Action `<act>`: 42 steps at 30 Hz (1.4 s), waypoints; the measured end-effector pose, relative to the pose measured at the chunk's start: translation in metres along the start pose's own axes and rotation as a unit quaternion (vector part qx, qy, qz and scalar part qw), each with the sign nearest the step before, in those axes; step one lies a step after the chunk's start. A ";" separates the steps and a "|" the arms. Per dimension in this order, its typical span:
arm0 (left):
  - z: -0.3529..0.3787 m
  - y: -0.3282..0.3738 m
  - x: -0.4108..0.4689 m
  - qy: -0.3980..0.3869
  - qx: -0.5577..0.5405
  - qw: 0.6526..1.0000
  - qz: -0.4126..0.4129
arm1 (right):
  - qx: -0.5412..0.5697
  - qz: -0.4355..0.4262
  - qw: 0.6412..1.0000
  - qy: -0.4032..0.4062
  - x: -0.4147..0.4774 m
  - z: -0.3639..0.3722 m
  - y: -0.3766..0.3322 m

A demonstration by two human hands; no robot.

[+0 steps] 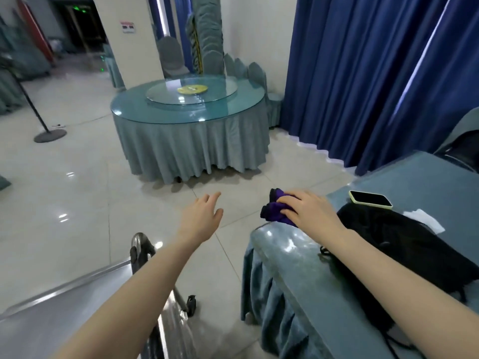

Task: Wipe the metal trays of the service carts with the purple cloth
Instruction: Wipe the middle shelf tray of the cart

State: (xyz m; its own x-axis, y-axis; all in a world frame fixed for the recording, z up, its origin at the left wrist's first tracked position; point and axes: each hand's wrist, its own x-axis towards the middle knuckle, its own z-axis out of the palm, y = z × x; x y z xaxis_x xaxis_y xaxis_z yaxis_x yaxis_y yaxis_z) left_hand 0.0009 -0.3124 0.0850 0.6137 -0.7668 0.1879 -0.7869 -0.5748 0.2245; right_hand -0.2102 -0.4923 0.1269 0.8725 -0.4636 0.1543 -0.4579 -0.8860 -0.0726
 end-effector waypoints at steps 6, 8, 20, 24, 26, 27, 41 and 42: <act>0.000 -0.008 0.054 -0.011 0.028 0.997 -0.071 | 0.032 -0.019 0.999 0.016 0.065 0.002 0.029; 0.004 -0.018 0.070 -0.013 0.037 0.996 -0.081 | 0.041 -0.031 0.999 0.018 0.086 0.007 0.031; 0.047 -0.153 0.233 0.000 0.097 0.994 -0.051 | 0.014 -0.067 0.998 -0.006 0.264 0.065 -0.001; 0.055 -0.240 0.307 -0.019 0.139 0.990 -0.027 | -0.008 -0.085 0.996 -0.026 0.367 0.090 -0.041; 0.055 -0.282 0.336 -0.023 0.134 0.990 -0.037 | -0.021 -0.106 0.993 -0.050 0.422 0.101 -0.070; 0.056 -0.304 0.350 -0.023 0.128 0.991 -0.043 | -0.024 -0.118 0.991 -0.056 0.451 0.106 -0.085; 0.038 -0.578 0.379 0.030 0.083 0.946 -0.311 | -0.044 -0.397 0.914 -0.069 0.748 0.204 -0.354; 0.034 -0.594 0.374 0.038 0.089 0.937 -0.334 | -0.035 -0.423 0.903 -0.071 0.762 0.211 -0.379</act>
State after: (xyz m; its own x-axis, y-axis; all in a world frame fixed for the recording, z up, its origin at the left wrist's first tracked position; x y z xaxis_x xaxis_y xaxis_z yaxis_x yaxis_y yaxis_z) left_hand 0.6958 -0.2670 -0.0106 0.9712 -0.1996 0.1305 -0.2188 -0.9635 0.1546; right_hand 0.6638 -0.5109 0.0644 0.9257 0.3783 -0.0024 0.3774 -0.9230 0.0759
